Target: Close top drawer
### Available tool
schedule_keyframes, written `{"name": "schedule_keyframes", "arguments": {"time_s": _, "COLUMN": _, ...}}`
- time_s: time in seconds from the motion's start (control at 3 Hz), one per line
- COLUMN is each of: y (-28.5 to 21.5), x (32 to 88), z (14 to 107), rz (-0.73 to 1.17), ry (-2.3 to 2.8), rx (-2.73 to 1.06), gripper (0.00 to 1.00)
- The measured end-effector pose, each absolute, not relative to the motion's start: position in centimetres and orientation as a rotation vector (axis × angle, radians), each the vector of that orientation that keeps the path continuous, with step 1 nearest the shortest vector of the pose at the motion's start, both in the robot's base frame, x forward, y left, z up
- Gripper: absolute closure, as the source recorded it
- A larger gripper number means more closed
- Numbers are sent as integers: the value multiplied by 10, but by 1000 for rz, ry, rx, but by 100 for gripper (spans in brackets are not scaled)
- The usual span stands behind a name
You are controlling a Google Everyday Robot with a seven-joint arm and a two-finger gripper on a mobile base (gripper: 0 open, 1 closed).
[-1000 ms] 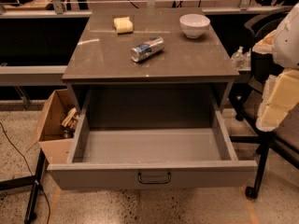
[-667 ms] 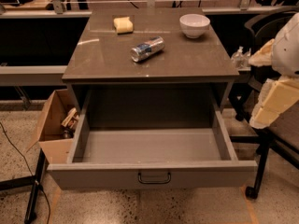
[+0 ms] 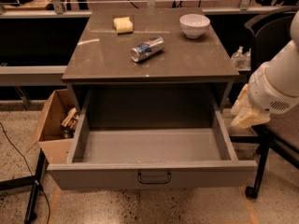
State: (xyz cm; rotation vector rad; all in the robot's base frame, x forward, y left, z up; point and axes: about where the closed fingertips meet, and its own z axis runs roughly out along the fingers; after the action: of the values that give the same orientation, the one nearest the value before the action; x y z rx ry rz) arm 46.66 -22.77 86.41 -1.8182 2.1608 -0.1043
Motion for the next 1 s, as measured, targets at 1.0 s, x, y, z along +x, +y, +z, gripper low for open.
{"name": "schedule_keyframes", "arguments": {"time_s": 1.0, "y": -243, "x": 414, "z": 752, "rz": 74, "ry": 2000, "rx": -1913, "gripper": 100}}
